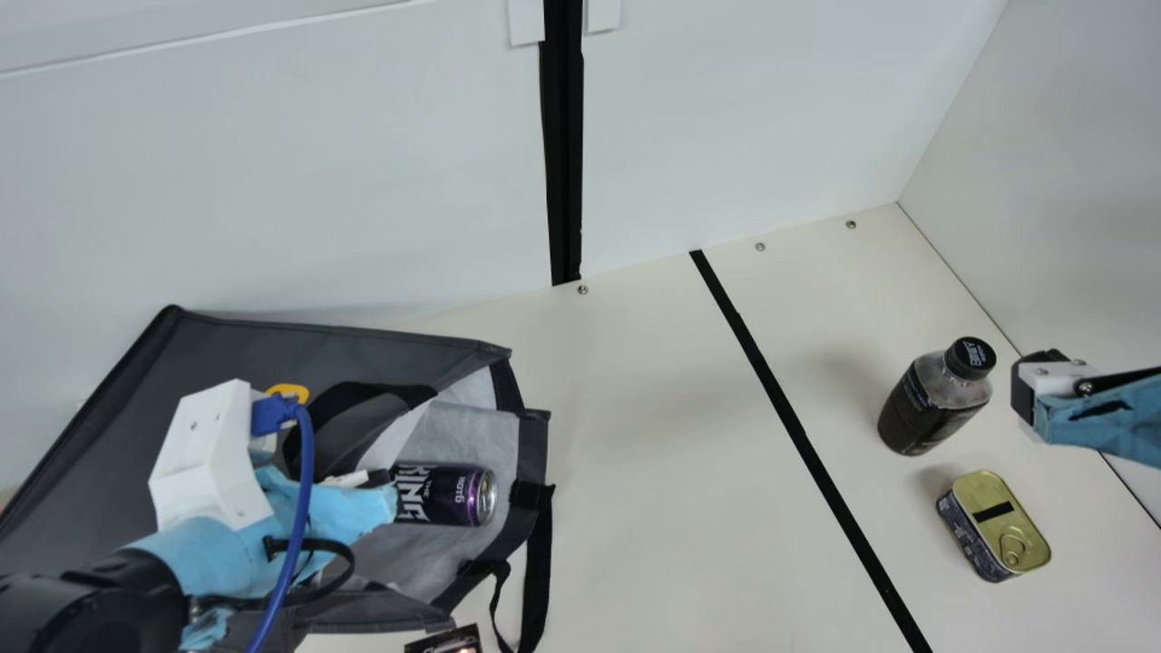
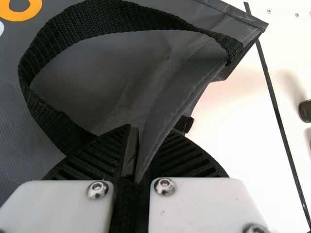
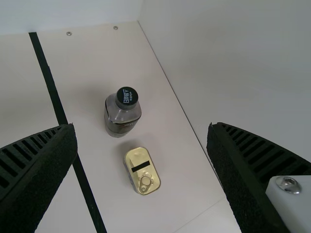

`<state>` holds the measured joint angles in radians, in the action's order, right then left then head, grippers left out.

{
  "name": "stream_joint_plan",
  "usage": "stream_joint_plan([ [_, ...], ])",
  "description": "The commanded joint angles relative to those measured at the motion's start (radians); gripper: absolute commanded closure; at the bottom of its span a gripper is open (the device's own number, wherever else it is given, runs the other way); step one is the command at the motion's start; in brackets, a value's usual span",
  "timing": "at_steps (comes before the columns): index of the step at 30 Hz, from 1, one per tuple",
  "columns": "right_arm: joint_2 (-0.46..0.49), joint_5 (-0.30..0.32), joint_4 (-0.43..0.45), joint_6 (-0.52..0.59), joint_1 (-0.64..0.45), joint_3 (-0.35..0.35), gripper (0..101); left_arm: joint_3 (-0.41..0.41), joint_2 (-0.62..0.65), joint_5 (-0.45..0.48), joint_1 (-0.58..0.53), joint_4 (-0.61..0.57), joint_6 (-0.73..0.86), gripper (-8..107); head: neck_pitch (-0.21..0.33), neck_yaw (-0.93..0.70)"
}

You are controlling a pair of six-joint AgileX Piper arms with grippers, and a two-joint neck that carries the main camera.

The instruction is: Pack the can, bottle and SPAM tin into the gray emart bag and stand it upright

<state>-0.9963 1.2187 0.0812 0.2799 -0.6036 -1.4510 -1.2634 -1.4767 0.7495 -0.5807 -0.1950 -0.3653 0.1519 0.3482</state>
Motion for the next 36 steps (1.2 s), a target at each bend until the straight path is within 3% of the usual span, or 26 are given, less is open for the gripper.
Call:
stream_joint_plan([
  [1, -0.015, 0.001, -0.009, 0.012, -0.008, -0.003, 6, 0.0, 0.0, 0.0, 0.0, 0.0, 0.0, 107, 0.023, 0.001],
  [23, -0.213, -0.118, -0.098, 0.132, -0.086, 0.065, 6, 0.0, 0.0, 0.0, 0.0, 0.0, 0.0, 107, 0.023, 0.001],
  [36, -0.326, -0.136, -0.13, 0.16, -0.096, 0.063, 6, 0.0, 0.0, 0.0, 0.0, 0.0, 0.0, 107, 0.023, 0.001],
])
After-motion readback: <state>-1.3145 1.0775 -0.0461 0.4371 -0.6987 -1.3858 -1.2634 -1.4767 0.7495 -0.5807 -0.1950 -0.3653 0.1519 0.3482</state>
